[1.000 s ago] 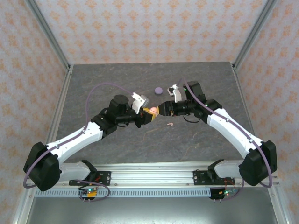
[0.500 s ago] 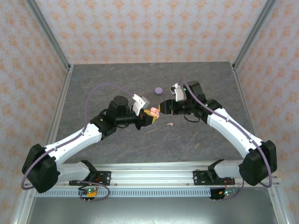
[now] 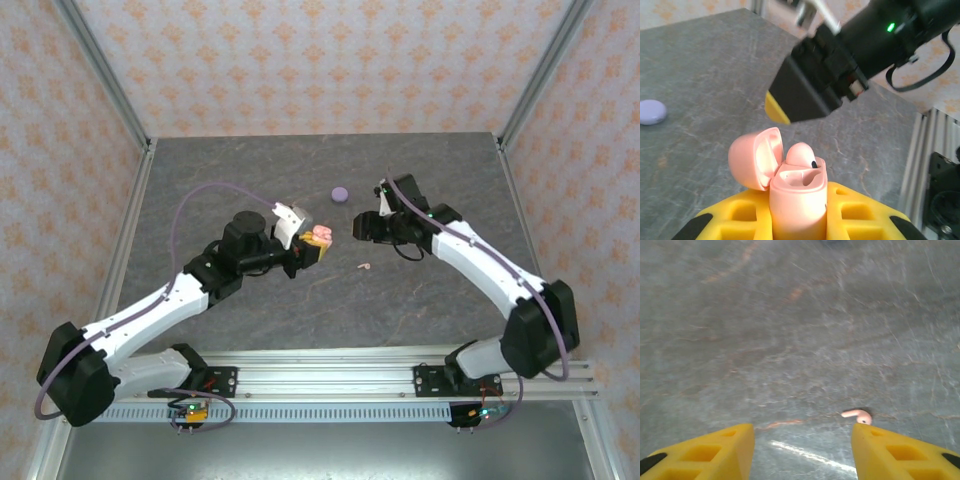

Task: Insert the wireless bluetooth earbuds into the charging case

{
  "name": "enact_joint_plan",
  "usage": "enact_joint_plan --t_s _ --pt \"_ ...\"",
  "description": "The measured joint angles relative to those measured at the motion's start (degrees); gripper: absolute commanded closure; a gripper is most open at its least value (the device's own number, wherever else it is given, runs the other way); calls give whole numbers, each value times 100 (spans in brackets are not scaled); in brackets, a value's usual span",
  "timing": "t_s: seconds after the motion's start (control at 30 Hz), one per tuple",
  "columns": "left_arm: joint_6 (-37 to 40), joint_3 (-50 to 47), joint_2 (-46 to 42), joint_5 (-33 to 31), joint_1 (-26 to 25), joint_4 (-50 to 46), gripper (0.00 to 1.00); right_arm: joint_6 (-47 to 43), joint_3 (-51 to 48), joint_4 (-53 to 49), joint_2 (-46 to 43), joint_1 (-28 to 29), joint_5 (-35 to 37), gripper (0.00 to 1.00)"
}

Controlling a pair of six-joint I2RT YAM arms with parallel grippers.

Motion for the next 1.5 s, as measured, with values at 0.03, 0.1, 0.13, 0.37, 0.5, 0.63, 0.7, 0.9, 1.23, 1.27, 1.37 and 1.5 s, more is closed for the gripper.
enact_joint_plan --t_s 0.03,0.1,0.13,0.37,0.5,0.63,0.7,0.9,1.23,1.27,1.37,1.5 --pt "2 -11 -37 -94 0 -2 92 63 13 -59 195 0 33 48" --pt "4 -13 -76 -227 0 -2 92 175 13 -151 538 0 55 49" --pt "4 -15 -85 -271 0 -2 92 232 13 -192 702 0 52 49" --pt "4 -98 -96 -481 0 -9 92 527 13 -269 1241 0 -254 48" --pt "4 -107 -96 -531 0 -7 92 553 11 -271 1537 0 -586 47" --pt "4 -122 -96 -538 0 -7 92 553 9 -269 1727 13 -822 47" --pt "4 -129 -96 -540 0 -9 92 553 -2 -271 1777 24 -883 47" --pt "4 -129 -96 -542 0 -9 92 551 -20 -273 1845 57 -962 47" --pt "4 -129 -96 -568 0 -11 92 476 48 -599 2124 66 -632 47" --pt "4 -129 -96 -577 0 -11 92 461 83 -636 2129 79 -562 47" --pt "4 -129 -96 -584 0 -11 92 420 203 -723 2201 87 -352 47" --pt "4 -129 -96 -629 0 -13 92 417 306 -796 2286 94 -286 47"
